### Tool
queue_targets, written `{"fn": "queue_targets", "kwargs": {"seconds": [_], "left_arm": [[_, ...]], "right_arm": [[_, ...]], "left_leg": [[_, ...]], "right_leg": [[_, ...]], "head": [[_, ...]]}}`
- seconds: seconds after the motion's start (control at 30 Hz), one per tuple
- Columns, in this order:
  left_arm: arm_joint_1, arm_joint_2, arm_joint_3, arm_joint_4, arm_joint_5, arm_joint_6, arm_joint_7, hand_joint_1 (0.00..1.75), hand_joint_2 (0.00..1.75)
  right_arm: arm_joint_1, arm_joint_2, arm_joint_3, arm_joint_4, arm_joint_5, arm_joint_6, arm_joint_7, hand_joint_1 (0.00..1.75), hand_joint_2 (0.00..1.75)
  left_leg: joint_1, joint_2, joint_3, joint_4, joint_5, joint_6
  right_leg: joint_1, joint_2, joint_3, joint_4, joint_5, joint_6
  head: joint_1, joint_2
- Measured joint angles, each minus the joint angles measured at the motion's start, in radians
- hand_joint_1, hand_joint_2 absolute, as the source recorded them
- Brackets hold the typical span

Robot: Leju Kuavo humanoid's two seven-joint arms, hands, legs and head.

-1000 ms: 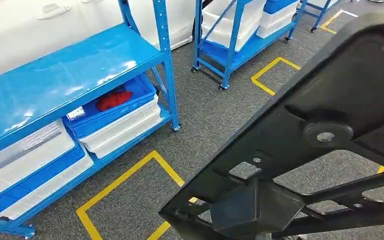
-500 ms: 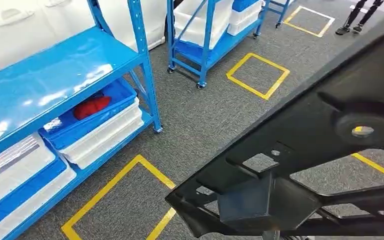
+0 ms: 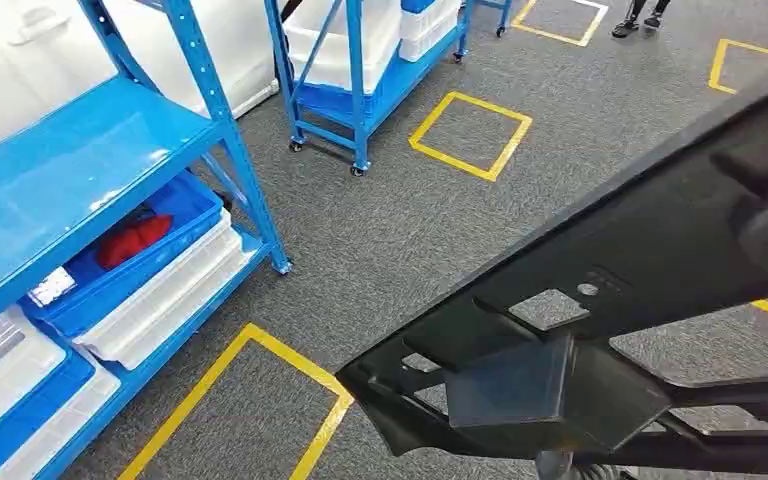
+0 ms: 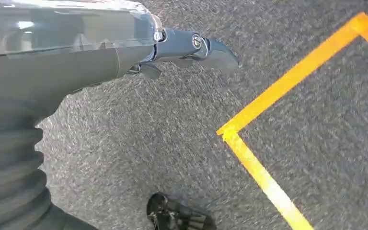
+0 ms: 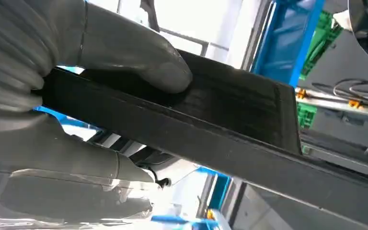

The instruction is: Take the parts from the cabinet and place them on the table.

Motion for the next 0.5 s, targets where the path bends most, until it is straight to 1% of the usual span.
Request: {"fn": "queue_targets", "kwargs": {"seconds": [0.03,0.07,0.1,0.13,0.17,0.2,0.23,0.3,0.33,0.37,0.4,0.43,0.47,0.5], "left_arm": [[0.003,0.0,0.0,0.0,-0.002,-0.001,0.002,0.0,1.75],[0.005,-0.001,0.0,0.0,-0.003,0.001,0.006,0.0,1.75],[0.005,-0.002,0.0,0.0,-0.003,0.005,0.008,0.0,1.75],[0.005,-0.002,0.0,0.0,-0.002,0.01,0.01,0.0,1.75],[0.005,-0.002,0.0,0.0,-0.002,0.011,0.013,0.0,1.75],[0.007,-0.002,0.0,0.0,0.002,0.013,0.015,0.0,1.75],[0.007,-0.005,0.0,0.0,0.008,0.014,0.015,0.0,1.75],[0.007,-0.01,0.002,0.0,0.014,0.019,0.017,0.0,1.75],[0.006,-0.012,0.002,0.0,0.016,0.019,0.018,0.0,1.75],[0.005,-0.016,0.002,0.0,0.018,0.019,0.018,0.0,1.75],[0.003,-0.019,0.002,0.0,0.018,0.019,0.017,0.0,1.75],[0.004,-0.021,0.003,0.0,0.018,0.019,0.015,0.0,1.75],[0.009,-0.024,0.003,0.0,0.018,0.018,0.013,0.0,1.75],[0.012,-0.026,0.003,0.0,0.017,0.017,0.011,0.0,1.75]], "right_arm": [[0.0,0.0,0.003,0.002,0.0,-0.001,0.0,1.75,1.75],[0.0,-0.001,0.006,0.004,0.0,-0.002,0.0,1.75,1.75],[0.0,-0.002,0.01,0.006,0.0,-0.003,0.0,1.75,1.75],[0.0,-0.003,0.017,0.007,0.0,-0.006,0.0,1.75,1.75],[0.0,-0.004,0.024,0.008,0.0,-0.007,0.0,1.75,1.75],[0.001,-0.005,0.032,0.008,0.002,-0.008,0.0,1.75,1.75],[0.001,-0.005,0.038,0.009,0.006,-0.008,0.0,1.75,1.75],[0.01,-0.006,0.052,0.009,0.015,-0.009,0.0,1.75,1.75],[0.012,-0.006,0.054,0.009,0.017,-0.009,0.0,1.75,1.75],[0.013,-0.008,0.056,0.009,0.019,-0.009,0.0,1.75,1.75],[0.016,-0.008,0.058,0.009,0.02,-0.013,0.0,1.75,1.75],[0.016,-0.009,0.061,0.008,0.023,-0.018,0.0,1.75,1.75],[0.019,-0.01,0.063,0.009,0.029,-0.019,0.0,1.75,1.75],[0.026,-0.011,0.065,0.009,0.032,-0.022,0.0,1.75,1.75]], "left_leg": [[0.001,-0.003,-0.031,0.06,-0.01,-0.003],[0.003,-0.003,-0.036,0.061,0.006,-0.004],[0.004,-0.003,-0.022,0.02,0.043,-0.004],[0.006,-0.006,0.013,-0.063,0.096,-0.005],[0.009,-0.019,0.05,-0.149,0.141,-0.004],[0.013,-0.056,0.077,-0.217,0.156,-0.002],[0.013,-0.078,0.084,-0.237,0.146,0.0],[0.008,-0.061,0.08,-0.229,0.146,0.013],[0.005,-0.054,0.083,-0.23,0.148,0.018],[0.016,-0.045,0.085,-0.24,0.154,0.027],[0.014,-0.032,0.087,-0.243,0.158,0.032],[0.013,-0.024,0.086,-0.243,0.158,0.04],[0.01,-0.013,0.086,-0.243,0.156,0.042],[0.008,0.0,0.085,-0.243,0.155,0.044]], "right_leg": [[0.0,0.014,0.0,0.001,0.0,0.0],[0.0,0.024,0.001,0.002,0.0,0.0],[0.0,0.036,0.002,0.004,-0.001,0.001],[-0.001,0.048,0.003,0.008,-0.002,0.004],[-0.002,0.059,0.003,0.013,-0.005,0.008],[-0.003,0.068,0.0,0.018,-0.008,0.012],[0.002,0.077,-0.007,0.03,-0.011,0.019],[-0.004,0.095,-0.014,0.024,-0.005,0.031],[-0.006,0.102,-0.015,0.021,-0.002,0.038],[-0.001,0.106,-0.017,0.026,-0.004,0.044],[-0.001,0.065,-0.023,0.043,-0.017,0.046],[0.0,0.025,-0.049,0.096,-0.055,0.05],[-0.003,0.009,-0.087,0.175,-0.098,0.054],[-0.005,0.003,-0.128,0.261,-0.135,0.056]], "head": [[0.0,0.0],[0.0,0.0],[0.0,0.0],[0.0,0.0],[0.0,0.0],[0.0,0.0],[0.0,0.0],[0.0,0.0],[0.0,0.0],[0.0,0.0],[0.0,0.0],[0.0,0.0],[0.0,0.0],[0.0,0.0]]}}
